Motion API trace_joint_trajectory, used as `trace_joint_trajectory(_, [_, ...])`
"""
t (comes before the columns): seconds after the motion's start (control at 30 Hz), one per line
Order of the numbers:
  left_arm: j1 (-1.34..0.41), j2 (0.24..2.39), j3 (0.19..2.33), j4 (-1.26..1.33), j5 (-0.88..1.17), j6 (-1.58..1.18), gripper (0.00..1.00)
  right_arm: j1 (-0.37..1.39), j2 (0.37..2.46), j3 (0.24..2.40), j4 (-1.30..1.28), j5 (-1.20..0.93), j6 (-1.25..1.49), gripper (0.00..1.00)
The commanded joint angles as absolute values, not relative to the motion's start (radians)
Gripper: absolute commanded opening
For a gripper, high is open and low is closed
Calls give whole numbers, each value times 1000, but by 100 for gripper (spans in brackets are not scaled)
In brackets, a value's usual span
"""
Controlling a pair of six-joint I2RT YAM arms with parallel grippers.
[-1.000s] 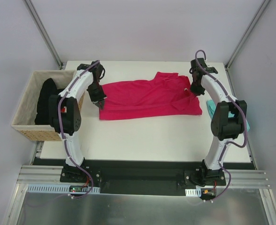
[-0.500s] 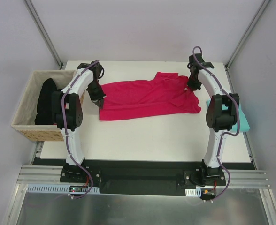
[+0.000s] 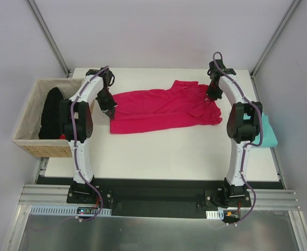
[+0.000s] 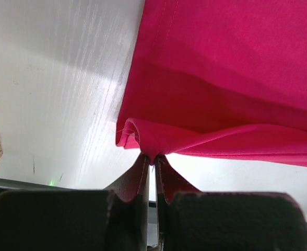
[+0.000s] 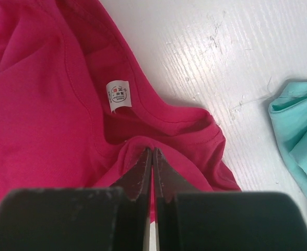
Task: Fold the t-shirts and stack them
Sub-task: Grap the side of the flattened tshirt closest away from the robot with both arms, then fold the flattened tshirt in 1/3 of the way
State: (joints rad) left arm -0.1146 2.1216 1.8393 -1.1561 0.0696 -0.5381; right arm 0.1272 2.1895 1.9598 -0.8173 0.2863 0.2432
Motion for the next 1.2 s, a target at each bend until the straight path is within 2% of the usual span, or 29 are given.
trace_joint_trajectory(0.0, [-97, 2144, 1882, -1178, 66, -541, 0, 110, 2209, 2016, -831, 281, 219, 1])
trace_joint_trajectory(0.87, [-72, 2197, 1891, -1143, 78, -529, 0, 66, 2333, 2146, -807, 155, 138, 1])
trace_joint_trajectory(1.17, [-69, 2180, 1882, -1143, 77, -529, 0, 67, 2303, 2134, -795, 164, 126, 1])
